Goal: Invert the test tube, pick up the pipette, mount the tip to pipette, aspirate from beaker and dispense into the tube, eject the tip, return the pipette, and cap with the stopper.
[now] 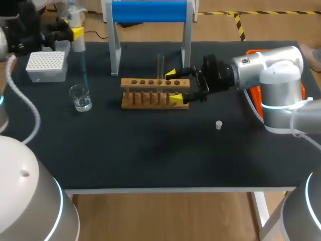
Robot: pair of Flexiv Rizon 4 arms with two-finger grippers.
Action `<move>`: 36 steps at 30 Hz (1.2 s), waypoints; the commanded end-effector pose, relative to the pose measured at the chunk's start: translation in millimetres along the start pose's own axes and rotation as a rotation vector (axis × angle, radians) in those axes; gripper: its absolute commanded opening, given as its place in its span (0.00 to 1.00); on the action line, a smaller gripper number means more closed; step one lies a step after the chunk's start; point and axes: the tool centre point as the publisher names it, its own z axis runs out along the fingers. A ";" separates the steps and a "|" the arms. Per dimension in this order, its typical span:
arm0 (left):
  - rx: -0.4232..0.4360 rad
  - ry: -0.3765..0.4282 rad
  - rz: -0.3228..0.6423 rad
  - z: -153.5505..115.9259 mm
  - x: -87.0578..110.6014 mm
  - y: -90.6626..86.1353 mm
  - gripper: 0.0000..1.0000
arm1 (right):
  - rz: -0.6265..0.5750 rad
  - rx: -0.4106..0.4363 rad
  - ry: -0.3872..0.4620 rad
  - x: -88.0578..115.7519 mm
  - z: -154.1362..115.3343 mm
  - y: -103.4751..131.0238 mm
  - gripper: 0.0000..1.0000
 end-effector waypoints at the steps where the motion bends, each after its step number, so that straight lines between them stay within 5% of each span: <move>1: 0.008 0.037 0.002 -16.8 -10.2 6.8 0.00 | 0.000 0.001 0.002 0.1 -1.2 0.3 1.00; 16: 0.023 0.051 -0.009 -16.0 -32.2 20.7 0.00 | 0.000 0.001 0.002 0.1 -1.2 0.3 1.00; 36: 0.020 0.057 -0.005 -14.5 -30.0 16.0 0.00 | 0.000 0.001 0.002 0.1 -1.2 0.3 1.00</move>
